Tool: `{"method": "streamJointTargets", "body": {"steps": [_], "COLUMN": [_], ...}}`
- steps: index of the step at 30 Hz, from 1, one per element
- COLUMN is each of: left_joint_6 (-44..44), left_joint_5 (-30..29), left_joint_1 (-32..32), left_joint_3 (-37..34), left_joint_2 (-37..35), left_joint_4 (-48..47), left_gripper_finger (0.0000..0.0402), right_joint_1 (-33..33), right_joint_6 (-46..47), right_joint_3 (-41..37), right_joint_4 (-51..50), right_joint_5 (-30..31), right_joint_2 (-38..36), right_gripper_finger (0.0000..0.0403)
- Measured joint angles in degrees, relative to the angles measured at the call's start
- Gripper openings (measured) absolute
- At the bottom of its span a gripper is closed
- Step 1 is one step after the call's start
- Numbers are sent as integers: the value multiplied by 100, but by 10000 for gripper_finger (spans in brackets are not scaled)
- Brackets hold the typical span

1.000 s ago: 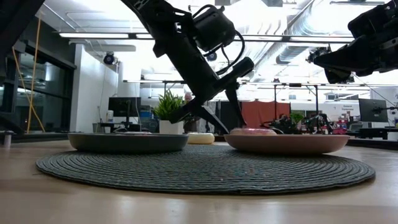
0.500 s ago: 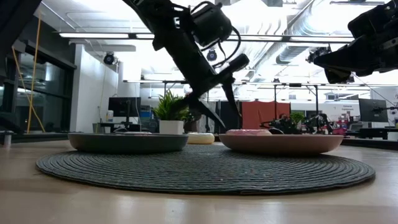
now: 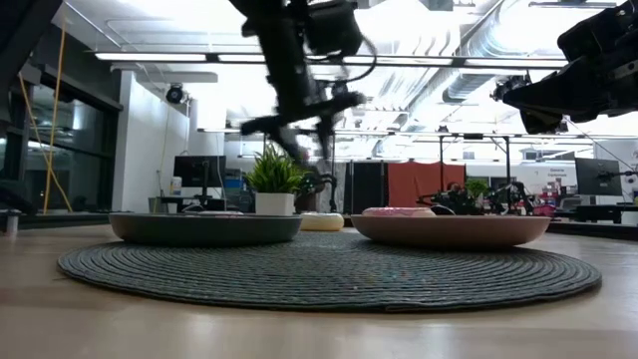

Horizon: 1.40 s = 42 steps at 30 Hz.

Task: Pick & Place donuts
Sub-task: Put the big purple donut on the pink plate

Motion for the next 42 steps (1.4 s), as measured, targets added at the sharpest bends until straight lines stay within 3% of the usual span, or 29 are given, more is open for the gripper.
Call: {"method": "streamJointTargets", "body": {"steps": [3,5,11,27,34,42], "left_joint_6": [-240,-514,-434,-809,-1063,-1049], "left_joint_5": [-411,-386,-268,232,814,1041], "left_joint_1": [41,160,415,1364,1772,2035], "left_joint_3": [-46,-256,-1137,-4533,-5432,-5881], "left_joint_2": [-108,-285,-1110,-3678,-4027,-4026], "left_joint_4": [-341,-462,214,1732,2673,3064], "left_gripper_finger": [163,163,163,163,163,163], "right_joint_1": [1,1,0,0,0,2], "right_joint_6": [2,0,1,1,1,0], "right_joint_3": [1,0,2,1,1,0], "right_joint_4": [0,-2,0,20,24,29], "right_joint_5": [0,0,0,4,4,4], "right_joint_2": [1,2,-4,-2,-2,-2], "right_gripper_finger": [0,0,0,0,0,0]}}
